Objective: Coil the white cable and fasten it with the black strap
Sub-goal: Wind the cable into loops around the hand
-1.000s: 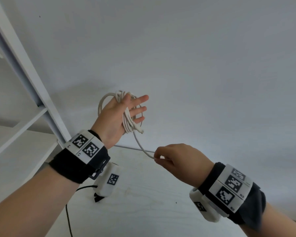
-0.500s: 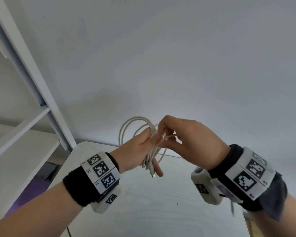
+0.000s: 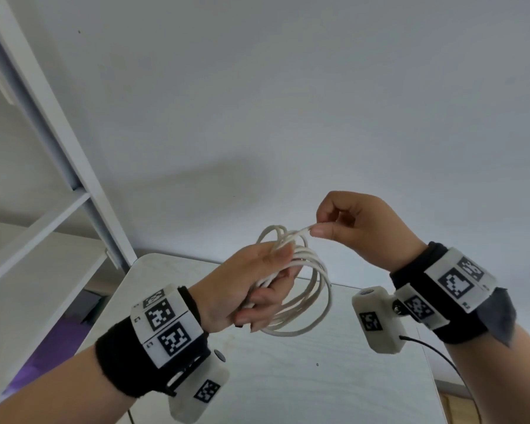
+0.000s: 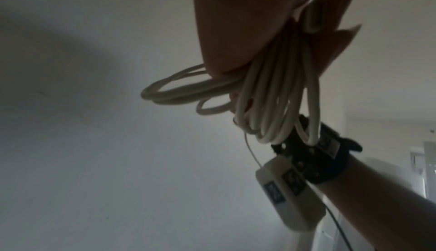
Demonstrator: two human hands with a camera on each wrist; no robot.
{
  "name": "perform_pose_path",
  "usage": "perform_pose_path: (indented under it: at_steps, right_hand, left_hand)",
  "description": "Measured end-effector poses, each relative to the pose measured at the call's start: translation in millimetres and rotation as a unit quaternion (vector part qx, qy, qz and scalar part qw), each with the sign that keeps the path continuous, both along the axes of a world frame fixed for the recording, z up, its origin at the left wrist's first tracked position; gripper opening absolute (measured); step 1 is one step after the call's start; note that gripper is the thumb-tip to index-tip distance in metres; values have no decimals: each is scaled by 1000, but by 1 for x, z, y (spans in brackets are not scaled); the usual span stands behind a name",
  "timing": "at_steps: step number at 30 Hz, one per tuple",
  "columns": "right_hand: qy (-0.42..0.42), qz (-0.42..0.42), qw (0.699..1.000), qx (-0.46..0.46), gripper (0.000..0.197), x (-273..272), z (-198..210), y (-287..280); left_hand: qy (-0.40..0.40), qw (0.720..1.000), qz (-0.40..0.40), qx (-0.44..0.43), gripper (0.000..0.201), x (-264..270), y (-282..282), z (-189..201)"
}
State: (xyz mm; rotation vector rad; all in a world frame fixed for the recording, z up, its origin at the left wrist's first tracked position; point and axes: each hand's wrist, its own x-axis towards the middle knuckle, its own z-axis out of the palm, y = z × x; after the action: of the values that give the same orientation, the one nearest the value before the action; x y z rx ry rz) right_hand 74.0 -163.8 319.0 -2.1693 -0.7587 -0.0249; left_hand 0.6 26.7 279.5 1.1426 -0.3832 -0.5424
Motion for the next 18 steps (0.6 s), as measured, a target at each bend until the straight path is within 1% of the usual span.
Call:
perform_pose_path:
  at_steps: [4, 6, 9, 12, 14, 16, 18]
  right_hand:
    - [67, -8, 995, 78, 17, 3, -20, -1]
    - [81, -12, 993, 86, 17, 2, -30, -1]
    - [86, -26, 994, 68, 26, 0, -44, 0]
    - [104, -47, 993, 31, 24, -3, -55, -2]
    - [102, -49, 994, -7, 24, -6, -64, -3]
    - [88, -44, 994, -48, 24, -10, -69, -3]
    - [73, -38, 994, -73, 24, -14, -70, -1]
  left_hand:
    - [27, 996, 15, -85, 44, 7, 11, 3]
    - [45, 991, 20, -127, 44, 11, 15, 5]
    - [67, 981, 38, -177, 44, 19, 21, 8]
    - [77, 970, 79, -218, 30, 29, 31, 13]
    - [83, 964, 135, -215, 25, 37, 37, 17]
    - [89, 957, 193, -198, 28, 44, 41, 21]
    - [92, 952, 234, -177, 31, 50, 42, 22]
